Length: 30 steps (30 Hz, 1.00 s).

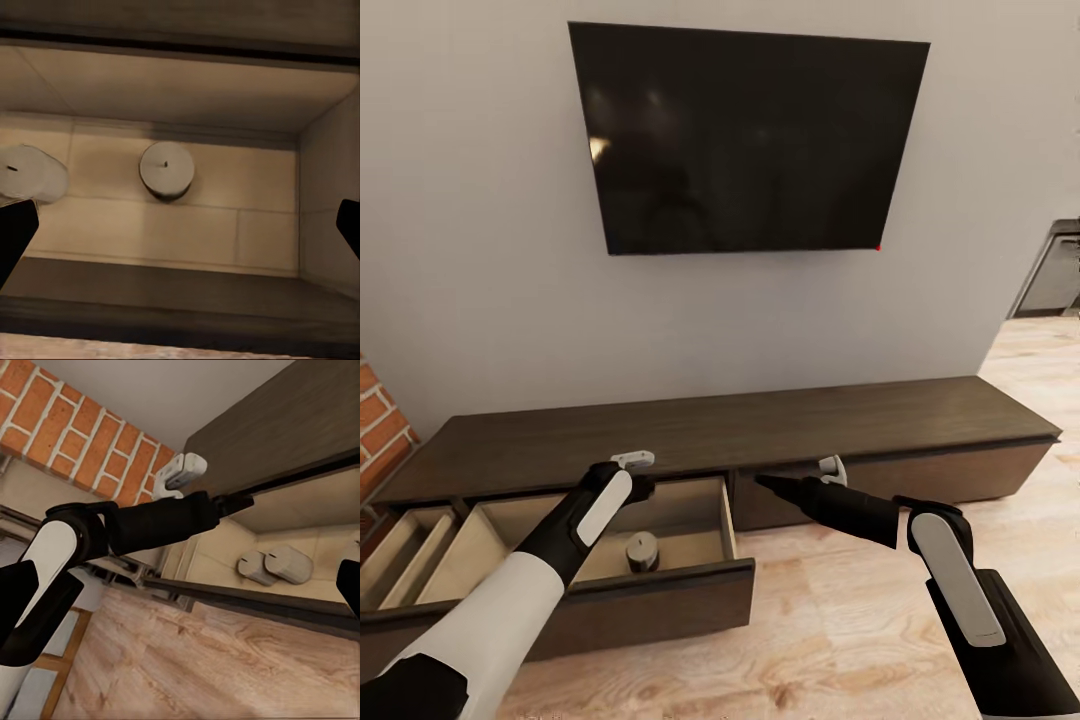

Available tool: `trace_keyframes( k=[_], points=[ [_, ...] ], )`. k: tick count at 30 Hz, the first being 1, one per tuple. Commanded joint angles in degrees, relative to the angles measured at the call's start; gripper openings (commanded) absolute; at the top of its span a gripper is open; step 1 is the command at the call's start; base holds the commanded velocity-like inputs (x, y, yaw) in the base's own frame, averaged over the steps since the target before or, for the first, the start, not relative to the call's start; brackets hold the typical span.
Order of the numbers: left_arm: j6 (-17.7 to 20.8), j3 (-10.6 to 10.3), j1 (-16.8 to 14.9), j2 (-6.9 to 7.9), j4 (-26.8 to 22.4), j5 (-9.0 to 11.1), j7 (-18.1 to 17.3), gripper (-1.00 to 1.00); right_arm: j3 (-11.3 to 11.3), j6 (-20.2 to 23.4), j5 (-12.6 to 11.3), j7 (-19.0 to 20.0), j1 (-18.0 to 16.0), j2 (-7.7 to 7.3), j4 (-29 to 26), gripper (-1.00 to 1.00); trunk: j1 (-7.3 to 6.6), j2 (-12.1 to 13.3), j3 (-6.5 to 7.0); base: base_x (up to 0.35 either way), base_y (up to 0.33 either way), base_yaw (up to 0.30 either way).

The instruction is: Place each of the two pumpkins and all three candles from the living room inside a cabinet in the living room (use any cabinet), then make sure every cabinet is closed, and position the cauldron so it is next to a table in the living room.

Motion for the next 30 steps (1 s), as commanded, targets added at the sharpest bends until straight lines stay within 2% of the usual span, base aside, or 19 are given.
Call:
trace_keyframes(
  k=[1,24,30],
  points=[
    [0.0,-0.2,0.0,0.06,-0.1,0.6,0.6,1.00,0.0,0.1,0.6,0.6,0.0,-0.03,0.0,1.00,-0.26,0.4,0.13,-0.283,0.000,0.000],
    [0.0,-0.2,0.0,0.13,-0.1,0.6,0.8,1.00,0.0,0.1,0.7,0.6,0.0,0.08,0.0,1.00,-5.31,9.6,4.26,-0.337,0.000,0.000],
    [-0.5,-0.1,0.0,0.82,0.0,0.6,4.1,1.00,0.1,0.1,1.1,0.6,-0.1,0.19,0.0,1.00,-6.63,12.0,5.34,-0.343,0.000,0.000]
  ],
)
